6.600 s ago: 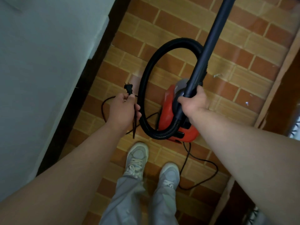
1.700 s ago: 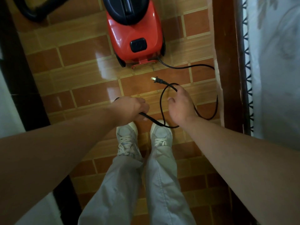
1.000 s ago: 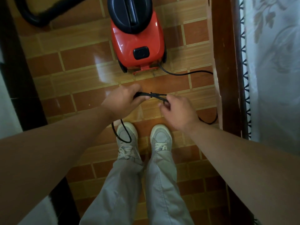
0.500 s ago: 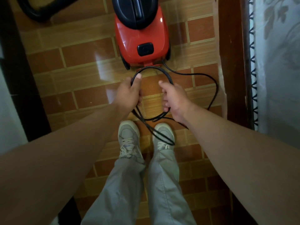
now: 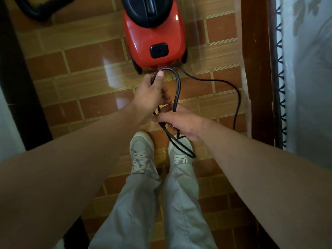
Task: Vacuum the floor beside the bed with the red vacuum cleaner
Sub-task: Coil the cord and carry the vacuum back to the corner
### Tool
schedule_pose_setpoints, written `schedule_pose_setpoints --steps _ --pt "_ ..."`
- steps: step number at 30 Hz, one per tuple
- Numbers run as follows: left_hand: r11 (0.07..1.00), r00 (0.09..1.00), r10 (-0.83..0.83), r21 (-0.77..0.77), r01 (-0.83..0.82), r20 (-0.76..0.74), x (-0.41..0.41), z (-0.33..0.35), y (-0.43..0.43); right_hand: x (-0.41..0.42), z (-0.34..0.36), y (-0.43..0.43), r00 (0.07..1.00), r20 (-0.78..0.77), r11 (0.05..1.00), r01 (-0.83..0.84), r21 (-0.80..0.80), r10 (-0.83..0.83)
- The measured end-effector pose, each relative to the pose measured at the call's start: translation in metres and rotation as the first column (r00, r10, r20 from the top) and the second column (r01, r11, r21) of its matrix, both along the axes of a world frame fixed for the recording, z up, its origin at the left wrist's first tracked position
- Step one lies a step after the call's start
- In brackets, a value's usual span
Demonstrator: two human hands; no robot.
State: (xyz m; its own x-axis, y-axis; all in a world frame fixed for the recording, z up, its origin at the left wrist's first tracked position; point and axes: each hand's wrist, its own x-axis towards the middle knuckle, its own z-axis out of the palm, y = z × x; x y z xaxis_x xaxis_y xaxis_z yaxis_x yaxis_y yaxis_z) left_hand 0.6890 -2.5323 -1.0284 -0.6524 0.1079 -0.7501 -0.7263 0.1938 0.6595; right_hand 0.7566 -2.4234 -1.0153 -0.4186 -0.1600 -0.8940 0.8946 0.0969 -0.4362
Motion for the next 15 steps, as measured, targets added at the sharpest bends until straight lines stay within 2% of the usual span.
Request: schedule_pose_setpoints --steps 3,6,7,9,15 --pt "0.999 0.995 -0.013 0.035 0.010 0.102 0.001 -0.004 -0.004 0.000 -0.004 -0.002 0.998 -0.063 0.992 -0.004 0.126 0.012" --pt "0.973 0.947 -0.226 0.000 0.232 0.227 0.009 0.002 0.002 -0.002 -0.004 -0.010 0.971 -0.136 0.973 0.211 0.097 -0.197" --pt "0.949 0.924 -0.301 -0.020 0.314 0.236 0.012 0.003 0.005 -0.002 -0.003 -0.013 0.966 -0.130 0.969 0.236 0.078 -0.225" --pt "0.912 0.898 -0.378 -0.076 0.403 0.226 0.015 0.004 0.008 0.000 -0.001 -0.017 0.974 -0.114 0.977 0.206 0.060 -0.198" --pt "0.911 0.934 -0.335 -0.211 0.355 0.128 0.015 -0.010 -0.008 0.015 -0.010 -0.011 0.994 -0.100 0.999 0.043 -0.028 -0.045"
